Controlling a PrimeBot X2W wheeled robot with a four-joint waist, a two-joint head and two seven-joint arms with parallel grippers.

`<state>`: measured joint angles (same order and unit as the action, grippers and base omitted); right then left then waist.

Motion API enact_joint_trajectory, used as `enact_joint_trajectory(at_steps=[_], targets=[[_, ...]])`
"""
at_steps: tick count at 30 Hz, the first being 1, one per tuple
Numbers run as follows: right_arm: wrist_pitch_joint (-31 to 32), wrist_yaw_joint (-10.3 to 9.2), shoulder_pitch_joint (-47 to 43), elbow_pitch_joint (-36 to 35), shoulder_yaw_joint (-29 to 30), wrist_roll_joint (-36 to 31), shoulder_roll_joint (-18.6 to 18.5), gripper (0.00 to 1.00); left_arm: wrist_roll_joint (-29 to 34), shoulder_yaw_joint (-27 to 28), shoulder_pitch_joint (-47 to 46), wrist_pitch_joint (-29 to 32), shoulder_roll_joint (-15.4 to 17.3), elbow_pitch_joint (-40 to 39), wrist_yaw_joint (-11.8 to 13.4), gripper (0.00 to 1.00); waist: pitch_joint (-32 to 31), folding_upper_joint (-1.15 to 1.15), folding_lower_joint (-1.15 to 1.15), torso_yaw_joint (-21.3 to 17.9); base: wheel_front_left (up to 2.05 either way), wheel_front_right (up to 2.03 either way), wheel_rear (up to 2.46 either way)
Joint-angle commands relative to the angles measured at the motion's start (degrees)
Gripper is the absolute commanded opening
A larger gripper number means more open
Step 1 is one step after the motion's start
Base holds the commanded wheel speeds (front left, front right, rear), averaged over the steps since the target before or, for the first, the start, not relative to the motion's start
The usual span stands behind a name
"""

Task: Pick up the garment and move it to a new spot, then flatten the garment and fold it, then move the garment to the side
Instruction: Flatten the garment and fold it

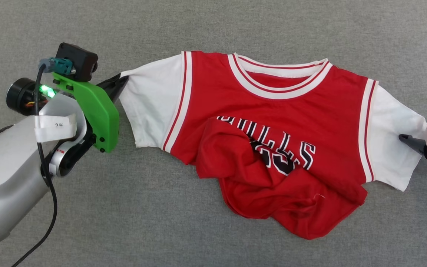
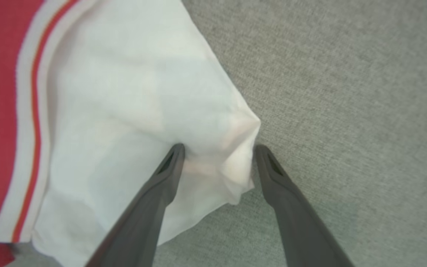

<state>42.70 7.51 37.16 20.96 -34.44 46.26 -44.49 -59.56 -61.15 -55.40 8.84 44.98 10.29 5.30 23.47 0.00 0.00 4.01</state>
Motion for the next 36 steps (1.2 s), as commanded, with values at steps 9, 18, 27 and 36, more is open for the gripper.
enact_joint_trajectory(at_steps=[9,18,27,36], targets=[[-15.09,-0.02,2.04,1.56,-2.08,2.78,0.75,0.0,0.16,0.73,1.04,-4.64,-0.12,3.1,-0.6,0.0,-5.4,0.0,0.0,-1.96,0.0,0.0,0.0],[-28.08,-0.02,3.71,-4.62,0.1,2.32,-4.05,0.0,3.36,2.81,-0.35,-10.38,1.64,-0.32,1.61,0.0,-11.69,0.0,0.0,-3.01,0.0,0.0,0.0],[-33.64,-0.02,5.43,-11.92,5.8,0.0,-6.11,0.0,5.76,5.02,-5.09,-10.24,3.51,-6.95,3.95,0.0,-15.06,0.0,0.0,-3.59,0.0,0.0,0.0],[-31.39,-0.02,13.65,-15.0,11.35,-4.36,-3.61,0.0,8.39,7.07,-16.24,-8.84,-0.95,-4.66,2.47,0.0,-11.97,0.0,0.0,-3.82,0.0,0.0,0.0]])
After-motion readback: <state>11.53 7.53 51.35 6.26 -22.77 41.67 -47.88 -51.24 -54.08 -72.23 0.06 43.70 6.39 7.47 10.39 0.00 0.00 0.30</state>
